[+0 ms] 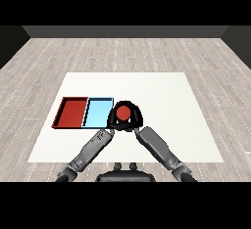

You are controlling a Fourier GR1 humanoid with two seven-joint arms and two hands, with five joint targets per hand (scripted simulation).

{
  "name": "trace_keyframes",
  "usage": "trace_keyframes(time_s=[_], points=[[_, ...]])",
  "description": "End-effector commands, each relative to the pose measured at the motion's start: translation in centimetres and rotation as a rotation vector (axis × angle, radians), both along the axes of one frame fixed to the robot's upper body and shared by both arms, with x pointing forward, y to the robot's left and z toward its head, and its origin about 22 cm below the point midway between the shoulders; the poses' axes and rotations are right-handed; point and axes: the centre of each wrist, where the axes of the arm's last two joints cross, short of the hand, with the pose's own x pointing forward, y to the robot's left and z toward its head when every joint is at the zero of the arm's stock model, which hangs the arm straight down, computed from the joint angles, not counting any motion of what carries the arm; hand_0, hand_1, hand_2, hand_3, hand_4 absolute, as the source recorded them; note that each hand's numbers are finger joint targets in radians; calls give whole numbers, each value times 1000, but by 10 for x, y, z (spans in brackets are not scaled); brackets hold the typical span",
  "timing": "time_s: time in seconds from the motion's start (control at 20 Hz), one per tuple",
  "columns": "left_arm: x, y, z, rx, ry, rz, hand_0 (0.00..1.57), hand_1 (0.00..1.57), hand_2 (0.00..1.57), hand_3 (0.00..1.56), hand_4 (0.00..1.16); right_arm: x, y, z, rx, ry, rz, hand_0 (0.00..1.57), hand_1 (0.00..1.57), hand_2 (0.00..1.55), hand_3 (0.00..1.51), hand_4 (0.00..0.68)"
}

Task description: Pick the red can and put it in the red box

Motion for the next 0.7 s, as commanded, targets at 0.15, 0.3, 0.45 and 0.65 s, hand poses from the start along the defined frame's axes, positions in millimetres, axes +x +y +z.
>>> trace_keyframes(time_s=[0.15,0.3,0.45,0.65], points=[[-3,-14,4,-27,17,-31,1571,1571,1569,1491,1140,-6,1,7,20,-26,51,0,0,0,0,0],[-5,-17,4,-10,23,-5,1571,1571,1571,1493,1148,-4,-9,8,-3,-31,30,0,0,0,0,0],[-11,-22,-13,-3,-6,-27,1571,1571,1571,1486,1148,3,-20,31,-19,-63,20,0,0,0,0,0],[1,-1,-3,-11,10,2,1571,1571,1571,1486,1150,-1,-3,15,-39,-84,-29,0,0,0,0,0]])
